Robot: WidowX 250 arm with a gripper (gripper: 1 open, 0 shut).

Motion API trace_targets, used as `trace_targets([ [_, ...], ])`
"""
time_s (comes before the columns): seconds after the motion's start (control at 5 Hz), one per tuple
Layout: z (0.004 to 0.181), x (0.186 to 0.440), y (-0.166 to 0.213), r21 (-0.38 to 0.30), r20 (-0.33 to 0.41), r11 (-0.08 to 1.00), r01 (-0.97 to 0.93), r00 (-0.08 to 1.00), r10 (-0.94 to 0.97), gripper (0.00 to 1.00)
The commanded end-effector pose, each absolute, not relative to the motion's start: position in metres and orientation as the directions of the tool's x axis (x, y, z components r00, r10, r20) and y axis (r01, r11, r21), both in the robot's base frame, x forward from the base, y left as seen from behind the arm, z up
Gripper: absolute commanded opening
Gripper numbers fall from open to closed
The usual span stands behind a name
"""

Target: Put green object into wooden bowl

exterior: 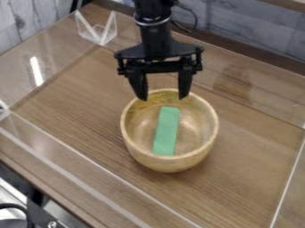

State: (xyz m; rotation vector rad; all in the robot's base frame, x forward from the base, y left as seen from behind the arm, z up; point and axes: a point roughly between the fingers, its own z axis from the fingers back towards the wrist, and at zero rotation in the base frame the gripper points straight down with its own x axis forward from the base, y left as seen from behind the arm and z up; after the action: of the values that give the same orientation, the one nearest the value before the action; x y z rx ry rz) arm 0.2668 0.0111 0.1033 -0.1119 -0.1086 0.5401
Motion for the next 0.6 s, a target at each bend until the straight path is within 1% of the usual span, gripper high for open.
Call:
trace_targets([
  [0.0,0.1302,0.2733,0.0069,-0.172,0.142,0.845,-0.507,0.836,0.53,1.0],
  [0.4,0.1326,0.2778,0.005,-0.177,0.14,0.811,-0.557,0.802,0.581,1.0],
])
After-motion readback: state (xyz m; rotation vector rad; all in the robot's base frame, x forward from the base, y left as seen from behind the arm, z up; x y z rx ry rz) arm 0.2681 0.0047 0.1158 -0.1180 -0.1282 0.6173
